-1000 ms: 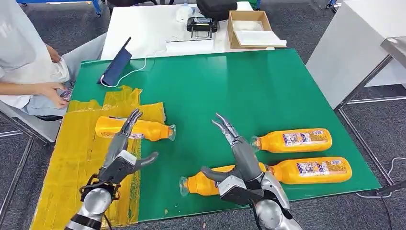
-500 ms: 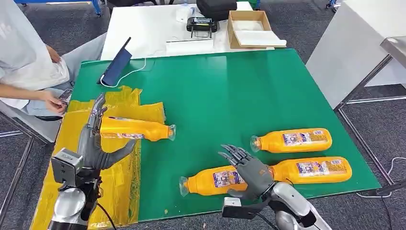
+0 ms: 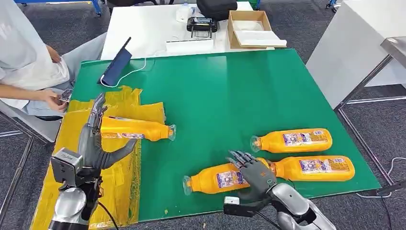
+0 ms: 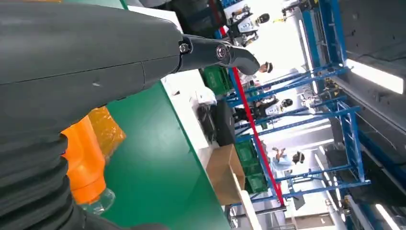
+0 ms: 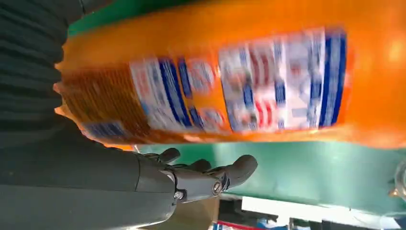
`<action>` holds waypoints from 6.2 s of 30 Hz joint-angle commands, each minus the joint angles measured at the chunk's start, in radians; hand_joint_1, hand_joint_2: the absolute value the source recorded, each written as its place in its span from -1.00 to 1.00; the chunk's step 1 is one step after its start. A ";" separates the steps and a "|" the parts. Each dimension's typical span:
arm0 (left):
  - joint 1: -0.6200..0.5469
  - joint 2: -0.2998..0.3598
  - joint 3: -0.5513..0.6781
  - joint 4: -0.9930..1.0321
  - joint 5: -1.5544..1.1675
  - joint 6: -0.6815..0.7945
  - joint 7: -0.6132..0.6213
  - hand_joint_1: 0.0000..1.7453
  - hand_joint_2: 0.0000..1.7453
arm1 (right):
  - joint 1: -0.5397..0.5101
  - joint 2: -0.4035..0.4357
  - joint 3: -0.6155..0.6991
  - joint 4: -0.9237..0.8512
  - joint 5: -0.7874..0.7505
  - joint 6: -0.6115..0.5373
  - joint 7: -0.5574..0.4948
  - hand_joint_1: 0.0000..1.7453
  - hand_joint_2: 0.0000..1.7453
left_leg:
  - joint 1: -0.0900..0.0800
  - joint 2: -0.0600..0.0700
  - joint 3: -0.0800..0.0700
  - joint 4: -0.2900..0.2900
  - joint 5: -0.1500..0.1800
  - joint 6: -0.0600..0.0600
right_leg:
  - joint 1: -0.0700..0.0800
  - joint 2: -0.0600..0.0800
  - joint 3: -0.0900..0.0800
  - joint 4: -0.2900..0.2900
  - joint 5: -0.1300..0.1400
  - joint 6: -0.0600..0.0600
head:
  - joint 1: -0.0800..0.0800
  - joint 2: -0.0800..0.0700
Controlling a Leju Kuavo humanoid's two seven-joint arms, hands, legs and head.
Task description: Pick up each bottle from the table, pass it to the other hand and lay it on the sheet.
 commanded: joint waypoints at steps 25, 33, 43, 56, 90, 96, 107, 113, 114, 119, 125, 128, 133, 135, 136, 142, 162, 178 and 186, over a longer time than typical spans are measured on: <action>-0.034 -0.028 -0.024 0.072 -0.012 -0.007 0.026 -1.00 1.00 | -0.120 0.070 0.088 0.280 0.115 0.014 0.129 0.88 1.00 | 0.001 -0.001 0.008 -0.001 -0.001 -0.002 | 0.001 -0.002 0.008 -0.001 -0.001 -0.002 | 0.000 0.000; -0.018 -0.027 -0.022 0.051 -0.011 -0.010 0.032 -1.00 1.00 | -0.089 0.123 0.031 0.221 0.109 -0.066 0.121 1.00 1.00 | 0.001 -0.001 0.008 -0.001 -0.001 -0.002 | 0.001 -0.002 0.007 -0.001 -0.001 -0.002 | 0.000 0.000; 0.021 -0.015 -0.046 0.001 -0.038 -0.017 0.065 -1.00 1.00 | 0.054 0.272 -0.166 -0.020 -0.035 -0.273 0.009 1.00 1.00 | 0.001 0.000 0.009 0.000 -0.003 -0.004 | 0.001 -0.002 0.007 0.001 -0.003 -0.003 | 0.000 0.000; 0.034 0.004 -0.095 0.015 -0.039 -0.023 0.090 -1.00 1.00 | 0.123 0.350 -0.277 -0.119 -0.184 -0.385 -0.121 1.00 1.00 | 0.001 0.000 0.004 0.000 -0.002 -0.003 | 0.000 0.000 0.003 0.000 -0.004 -0.001 | 0.000 0.000; -0.110 0.059 -0.311 0.197 0.334 -0.279 0.194 -1.00 1.00 | -0.033 0.461 -0.148 0.087 -0.573 -0.330 -0.328 1.00 1.00 | 0.001 0.001 0.005 -0.001 -0.002 -0.003 | 0.001 0.000 0.004 -0.001 -0.003 0.000 | 0.000 0.000; -0.125 0.053 -0.315 0.208 0.343 -0.273 0.192 -1.00 1.00 | -0.047 0.482 -0.100 0.132 -0.576 -0.311 -0.329 1.00 1.00 | 0.002 0.001 0.007 0.000 -0.003 -0.004 | 0.001 0.000 0.006 0.000 -0.004 -0.001 | 0.000 0.000; -0.124 0.054 -0.315 0.208 0.343 -0.273 0.192 -1.00 1.00 | -0.048 0.479 -0.102 0.133 -0.577 -0.311 -0.329 1.00 1.00 | 0.001 0.000 0.005 -0.001 -0.002 -0.003 | 0.001 -0.001 0.005 -0.001 -0.003 0.000 | 0.000 0.000; -0.137 0.049 -0.318 0.218 0.351 -0.265 0.191 -1.00 1.00 | -0.069 0.483 -0.024 0.189 -0.565 -0.273 -0.322 1.00 1.00 | 0.001 0.000 0.004 -0.001 -0.002 -0.003 | 0.001 0.000 0.004 0.000 -0.003 0.000 | 0.000 0.000; -0.141 0.048 -0.319 0.220 0.353 -0.265 0.191 -1.00 1.00 | -0.075 0.487 -0.008 0.207 -0.560 -0.270 -0.319 1.00 1.00 | 0.002 0.001 0.008 0.000 -0.004 -0.005 | 0.001 0.000 0.007 0.000 -0.004 -0.002 | 0.000 0.000; -0.156 0.042 -0.322 0.226 0.366 -0.262 0.192 -1.00 1.00 | -0.104 0.492 0.065 0.278 -0.561 -0.240 -0.319 1.00 1.00 | 0.002 0.001 0.006 -0.001 -0.002 -0.004 | 0.001 0.000 0.006 0.000 -0.003 -0.001 | 0.000 0.000; -0.162 0.040 -0.319 0.241 0.424 -0.295 0.197 -1.00 1.00 | -0.120 0.486 0.110 0.304 -0.555 -0.219 -0.317 1.00 1.00 | 0.002 0.000 0.005 -0.001 -0.002 -0.003 | 0.001 0.000 0.005 -0.001 -0.003 0.000 | 0.000 0.000; -0.163 0.040 -0.328 0.241 0.434 -0.304 0.195 -1.00 1.00 | -0.126 0.487 0.117 0.316 -0.554 -0.219 -0.314 1.00 1.00 | 0.002 -0.001 0.004 -0.001 -0.001 -0.003 | 0.001 -0.001 0.004 -0.001 -0.003 0.000 | 0.000 0.000; -0.166 0.038 -0.339 0.247 0.441 -0.310 0.195 -1.00 1.00 | -0.134 0.490 0.124 0.328 -0.551 -0.217 -0.314 1.00 1.00 | 0.002 -0.001 0.007 0.000 -0.003 -0.004 | 0.002 -0.002 0.007 0.000 -0.004 -0.001 | 0.000 0.000; -0.161 0.037 -0.336 0.247 0.461 -0.320 0.190 -1.00 1.00 | -0.137 0.491 0.130 0.333 -0.551 -0.215 -0.313 1.00 1.00 | 0.002 -0.002 0.006 0.000 -0.002 -0.004 | 0.001 -0.002 0.006 0.000 -0.004 -0.001 | 0.000 0.000; -0.161 0.037 -0.336 0.247 0.462 -0.321 0.189 -1.00 1.00 | -0.138 0.491 0.130 0.334 -0.551 -0.215 -0.313 1.00 1.00 | 0.002 -0.001 0.008 0.000 -0.003 -0.005 | 0.002 -0.003 0.008 0.000 -0.005 -0.002 | 0.000 0.000; -0.145 0.034 -0.330 0.232 0.511 -0.371 0.166 0.92 1.00 | -0.144 0.492 0.136 0.346 -0.553 -0.206 -0.312 1.00 1.00 | 0.002 -0.001 0.007 0.000 -0.003 -0.004 | 0.002 -0.002 0.007 0.000 -0.005 -0.001 | 0.000 0.000; -0.141 0.030 -0.327 0.218 0.515 -0.376 0.161 1.00 1.00 | -0.143 0.493 0.135 0.341 -0.553 -0.205 -0.313 1.00 1.00 | 0.002 -0.001 0.006 0.000 -0.003 -0.004 | 0.001 -0.002 0.006 0.000 -0.004 -0.001 | 0.000 0.000; -0.126 0.026 -0.263 0.150 0.469 -0.296 0.116 1.00 1.00 | -0.094 0.482 0.068 0.234 -0.602 -0.259 -0.344 -1.00 1.00 | 0.002 -0.001 0.005 0.001 -0.003 -0.004 | 0.002 -0.002 0.005 0.001 -0.005 -0.001 | 0.000 0.000; -0.129 0.053 -0.220 0.126 0.165 -0.086 0.043 1.00 1.00 | -0.026 0.450 0.000 0.043 -0.644 -0.286 -0.359 -1.00 1.00 | 0.002 -0.001 0.007 0.001 -0.004 -0.005 | 0.001 -0.002 0.007 0.002 -0.006 -0.001 | 0.000 0.000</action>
